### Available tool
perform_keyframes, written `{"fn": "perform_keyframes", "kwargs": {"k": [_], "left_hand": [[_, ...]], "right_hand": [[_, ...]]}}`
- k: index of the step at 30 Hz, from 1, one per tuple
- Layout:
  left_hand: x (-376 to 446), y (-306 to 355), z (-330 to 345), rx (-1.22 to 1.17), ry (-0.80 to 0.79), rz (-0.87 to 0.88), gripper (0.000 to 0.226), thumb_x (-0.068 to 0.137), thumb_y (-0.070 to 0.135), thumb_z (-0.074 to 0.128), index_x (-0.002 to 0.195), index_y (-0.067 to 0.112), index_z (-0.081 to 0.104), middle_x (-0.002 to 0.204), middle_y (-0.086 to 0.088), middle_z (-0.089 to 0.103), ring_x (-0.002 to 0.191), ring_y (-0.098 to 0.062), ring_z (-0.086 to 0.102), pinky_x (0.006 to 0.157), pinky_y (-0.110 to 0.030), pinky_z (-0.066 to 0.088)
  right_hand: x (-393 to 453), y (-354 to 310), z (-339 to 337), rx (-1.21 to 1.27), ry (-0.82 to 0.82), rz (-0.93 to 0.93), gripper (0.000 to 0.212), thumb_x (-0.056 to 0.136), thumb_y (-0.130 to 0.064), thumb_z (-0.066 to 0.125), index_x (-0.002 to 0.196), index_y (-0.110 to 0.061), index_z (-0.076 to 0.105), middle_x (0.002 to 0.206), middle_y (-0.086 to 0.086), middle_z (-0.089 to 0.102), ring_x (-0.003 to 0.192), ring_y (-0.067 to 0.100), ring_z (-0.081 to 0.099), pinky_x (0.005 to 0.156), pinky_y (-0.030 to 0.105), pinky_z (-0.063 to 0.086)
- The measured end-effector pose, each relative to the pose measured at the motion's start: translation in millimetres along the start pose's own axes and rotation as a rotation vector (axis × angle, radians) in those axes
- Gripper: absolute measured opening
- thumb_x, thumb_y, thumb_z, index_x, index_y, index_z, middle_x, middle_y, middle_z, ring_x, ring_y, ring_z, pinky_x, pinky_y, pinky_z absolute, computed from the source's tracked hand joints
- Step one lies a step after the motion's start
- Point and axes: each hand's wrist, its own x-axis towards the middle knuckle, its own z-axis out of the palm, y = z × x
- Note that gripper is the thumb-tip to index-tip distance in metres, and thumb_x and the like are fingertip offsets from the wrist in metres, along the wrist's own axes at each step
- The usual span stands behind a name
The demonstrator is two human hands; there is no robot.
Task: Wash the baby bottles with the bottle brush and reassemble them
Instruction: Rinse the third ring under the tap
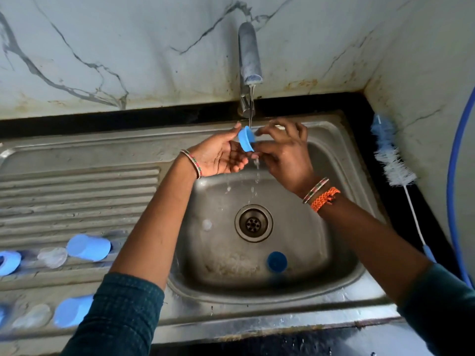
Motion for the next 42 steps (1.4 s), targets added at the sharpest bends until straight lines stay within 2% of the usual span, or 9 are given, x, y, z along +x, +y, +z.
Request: {"fn": "perform_keyframes", "kwargs": {"k": [5,11,14,17,20,27,33,38,42], "left_hand": [[13,-2,9,-0.054,0.345,0.169,0.04,0.098,0.044,0.038,0.101,0.008,0.057,0.081,-0.012,0.063,0.068,-0.018,0.062,0.059,-0.024,0.057],[14,-12,-2,-0.241,0.16,0.367,0.013,0.094,0.002,0.05,0.101,0.005,0.061,0.083,-0.006,0.07,0.07,-0.011,0.068,0.071,-0.022,0.057],[10,-10,-7,-0.334,0.137,0.348,0.019,0.097,0.002,0.042,0.097,0.003,0.061,0.083,-0.008,0.073,0.076,-0.017,0.07,0.076,-0.027,0.058],[2,-9,-10,-0.327,0.058,0.246,0.024,0.099,0.0,0.036,0.094,0.001,0.06,0.083,-0.011,0.073,0.078,-0.022,0.072,0.076,-0.029,0.058],[0,-7,-3,-0.297,0.002,0.196,0.024,0.1,0.004,0.035,0.099,0.0,0.059,0.084,-0.011,0.073,0.079,-0.022,0.072,0.075,-0.026,0.058],[8,-24,2,-0.423,0.129,0.185,0.022,0.098,0.002,0.04,0.114,-0.005,0.054,0.088,-0.013,0.07,0.078,-0.021,0.07,0.075,-0.03,0.057],[7,-33,6,-0.455,0.06,0.192,0.022,0.099,0.0,0.036,0.099,-0.002,0.058,0.086,-0.013,0.072,0.082,-0.024,0.07,0.078,-0.031,0.056],[16,-52,15,-0.685,-0.012,0.337,0.05,0.097,-0.008,0.027,0.074,0.001,0.071,0.091,-0.017,0.071,0.084,-0.026,0.07,0.078,-0.032,0.058],[19,-46,21,-0.751,-0.028,0.303,0.033,0.098,-0.001,0.027,0.1,-0.005,0.059,0.082,-0.015,0.069,0.065,-0.016,0.066,0.07,-0.026,0.058]], "right_hand": [[9,-18,2,0.127,-0.062,0.162,0.016,0.083,-0.023,0.055,0.085,-0.015,0.07,0.088,-0.002,0.068,0.091,0.026,0.059,0.082,0.036,0.028],[16,-26,1,0.223,-0.072,0.312,0.018,0.086,-0.025,0.059,0.092,-0.012,0.07,0.09,0.005,0.067,0.09,0.026,0.057,0.081,0.04,0.044],[2,-15,0,0.319,-0.168,0.255,0.045,0.078,-0.019,0.068,0.122,-0.017,0.064,0.125,0.016,0.054,0.116,0.034,0.044,0.097,0.04,0.039],[-1,8,-12,-0.036,-0.337,0.085,0.078,0.071,-0.008,0.064,0.139,-0.04,0.044,0.156,0.018,0.019,0.136,0.042,0.025,0.101,0.054,0.032],[4,13,-21,-0.361,-0.345,-0.084,0.09,0.071,-0.004,0.06,0.146,-0.041,0.028,0.159,0.016,0.011,0.141,0.041,0.021,0.096,0.054,0.034],[-13,-12,-9,0.24,-0.388,0.317,0.061,0.073,-0.006,0.063,0.129,-0.028,0.06,0.147,0.014,0.035,0.136,0.034,0.023,0.104,0.059,0.032],[-4,-1,-19,-0.34,-0.374,0.098,0.086,0.071,-0.009,0.065,0.145,-0.039,0.033,0.16,0.013,0.004,0.145,0.04,0.005,0.105,0.062,0.023],[-17,-10,-4,0.421,-0.236,0.462,0.06,0.088,-0.02,0.064,0.143,-0.016,0.042,0.136,0.009,0.054,0.126,0.022,0.049,0.105,0.038,0.041],[-4,-13,-1,0.587,-0.145,0.481,0.049,0.083,-0.023,0.074,0.127,-0.01,0.058,0.121,0.002,0.065,0.108,0.006,0.057,0.095,0.02,0.046]]}}
